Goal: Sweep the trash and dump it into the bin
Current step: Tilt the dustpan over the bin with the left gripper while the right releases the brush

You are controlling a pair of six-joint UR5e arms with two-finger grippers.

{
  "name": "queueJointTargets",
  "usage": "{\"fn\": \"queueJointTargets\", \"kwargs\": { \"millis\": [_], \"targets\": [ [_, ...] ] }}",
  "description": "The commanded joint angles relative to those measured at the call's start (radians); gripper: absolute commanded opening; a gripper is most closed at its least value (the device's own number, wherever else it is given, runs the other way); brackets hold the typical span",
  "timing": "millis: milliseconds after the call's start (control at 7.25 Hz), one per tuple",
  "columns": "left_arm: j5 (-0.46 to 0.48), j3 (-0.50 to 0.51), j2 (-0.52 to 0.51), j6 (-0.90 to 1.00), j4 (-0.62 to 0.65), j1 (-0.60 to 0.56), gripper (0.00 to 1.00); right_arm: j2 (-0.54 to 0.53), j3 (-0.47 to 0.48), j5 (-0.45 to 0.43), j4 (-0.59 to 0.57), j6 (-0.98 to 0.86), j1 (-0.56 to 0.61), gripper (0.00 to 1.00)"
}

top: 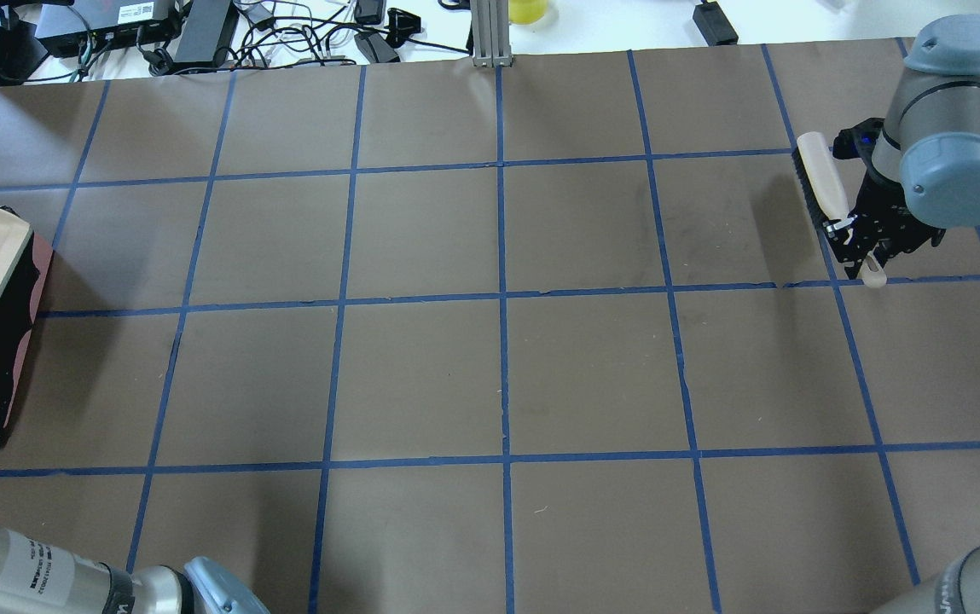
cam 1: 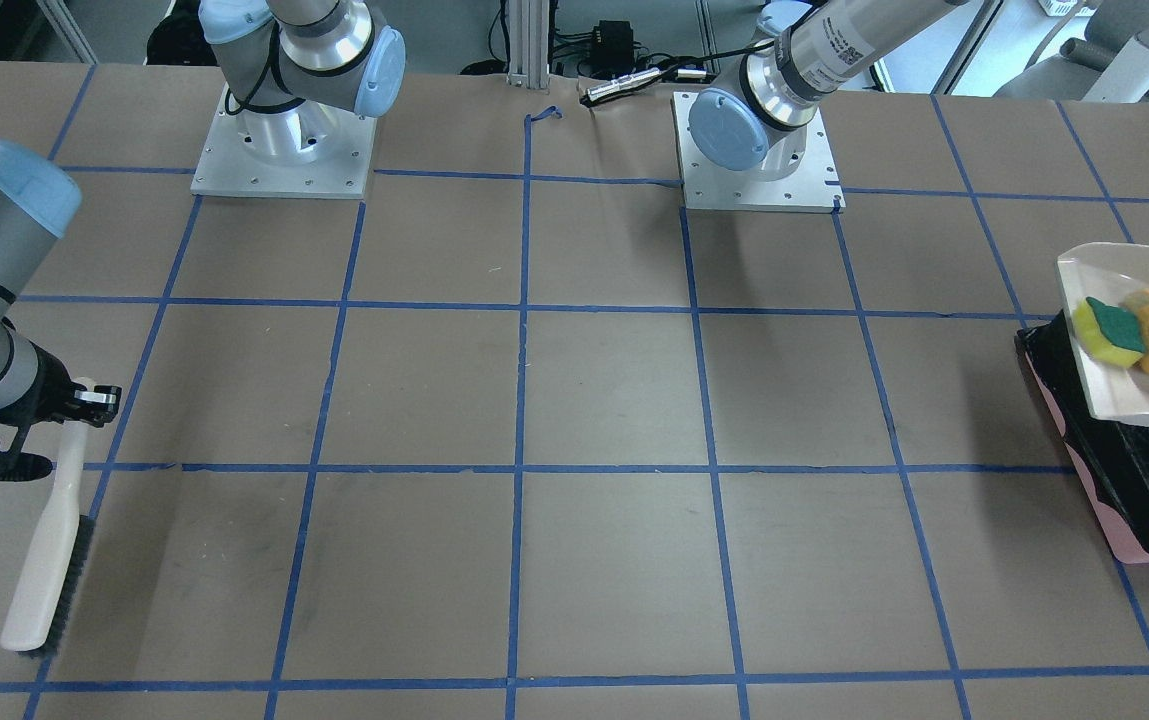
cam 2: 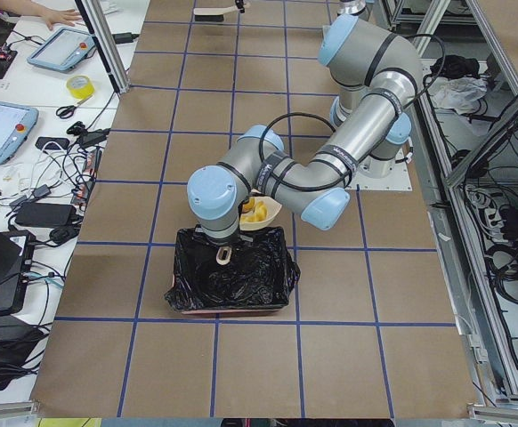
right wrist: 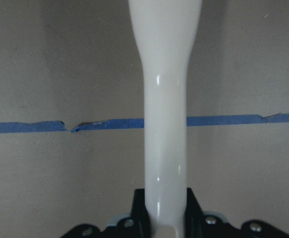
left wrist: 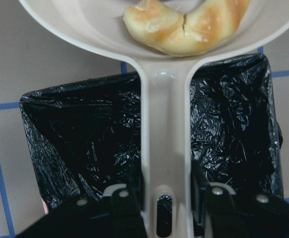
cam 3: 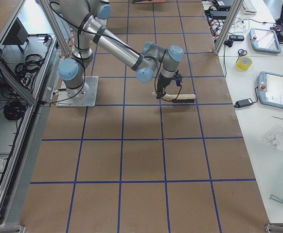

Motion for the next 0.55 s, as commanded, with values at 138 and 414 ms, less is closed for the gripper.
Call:
{"fn": "queueJointTargets", "kwargs": {
  "millis": [138, 414],
  "targets": [
    [-0.035, 0.115, -0.09, 0.029, -0.032, 0.073, 0.0, 0.007, 0.006, 0.066, 0.004, -0.002, -0.004, 0.0],
    [-0.014, 0.169, -0.15, 0.126, -0.032, 0.086, 0.0, 0.01, 0.011, 0.069, 0.004, 0.0, -0.002, 0.0]
  ]
}}
